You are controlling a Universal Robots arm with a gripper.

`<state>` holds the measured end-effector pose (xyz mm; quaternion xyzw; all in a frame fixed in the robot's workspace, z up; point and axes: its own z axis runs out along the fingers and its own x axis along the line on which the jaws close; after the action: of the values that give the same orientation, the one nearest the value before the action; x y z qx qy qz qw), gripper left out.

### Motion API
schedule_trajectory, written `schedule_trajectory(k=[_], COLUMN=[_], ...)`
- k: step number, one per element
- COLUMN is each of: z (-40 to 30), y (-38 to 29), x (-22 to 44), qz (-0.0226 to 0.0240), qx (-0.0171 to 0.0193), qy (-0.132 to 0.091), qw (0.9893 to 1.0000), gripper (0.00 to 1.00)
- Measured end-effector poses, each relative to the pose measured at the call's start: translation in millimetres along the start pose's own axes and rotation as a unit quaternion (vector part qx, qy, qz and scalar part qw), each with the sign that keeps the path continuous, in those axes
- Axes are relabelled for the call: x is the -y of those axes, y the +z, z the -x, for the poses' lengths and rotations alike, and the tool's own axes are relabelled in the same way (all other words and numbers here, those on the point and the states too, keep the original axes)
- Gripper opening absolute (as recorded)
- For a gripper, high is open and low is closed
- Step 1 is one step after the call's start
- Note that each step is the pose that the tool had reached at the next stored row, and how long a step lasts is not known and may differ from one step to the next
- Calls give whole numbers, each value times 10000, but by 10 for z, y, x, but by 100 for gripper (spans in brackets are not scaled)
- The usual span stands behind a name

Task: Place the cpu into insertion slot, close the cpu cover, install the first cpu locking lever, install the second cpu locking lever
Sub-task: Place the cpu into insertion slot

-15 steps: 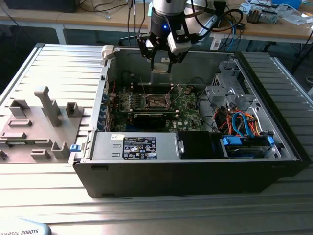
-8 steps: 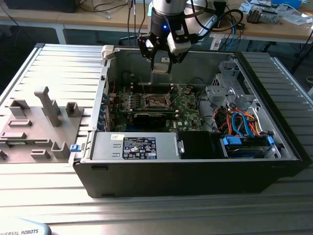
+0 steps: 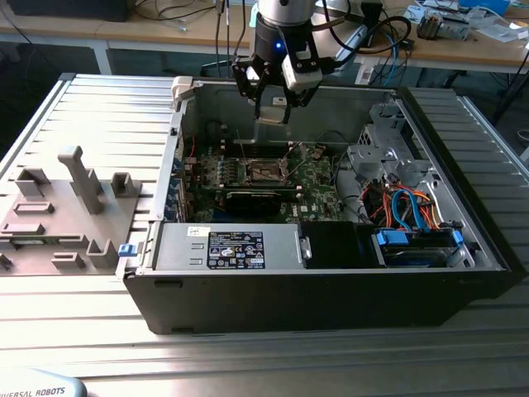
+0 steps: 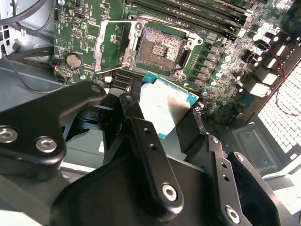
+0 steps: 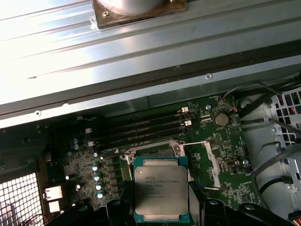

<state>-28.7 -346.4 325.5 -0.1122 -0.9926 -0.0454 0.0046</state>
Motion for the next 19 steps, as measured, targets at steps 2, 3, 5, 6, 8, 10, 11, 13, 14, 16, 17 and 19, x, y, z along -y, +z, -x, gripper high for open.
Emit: schedule_trajectory(k=[2, 3, 5, 6, 8, 10, 11, 13, 14, 16, 17, 19], z=[0, 0, 0, 0, 0, 0, 0, 0, 0, 0, 0, 0], y=[0, 1, 1, 1, 2, 2, 2, 3, 3, 3, 3, 4], x=[0, 0, 0, 0, 0, 0, 0, 0, 0, 0, 0, 0], qz=[0, 1, 1, 1, 1, 1, 2, 2, 2, 2, 2, 3], qx=[1, 2, 3, 4, 5, 6, 7, 8, 9, 10, 10, 12], qy=[13, 18, 36, 41, 56, 67, 80, 95, 100, 113, 118, 129], qw=[10000, 10000, 10000, 10000, 10000, 10000, 10000, 10000, 9999, 9999, 9999, 9999], gripper=[54, 54, 54, 54, 54, 54, 54, 54, 54, 54, 54, 54])
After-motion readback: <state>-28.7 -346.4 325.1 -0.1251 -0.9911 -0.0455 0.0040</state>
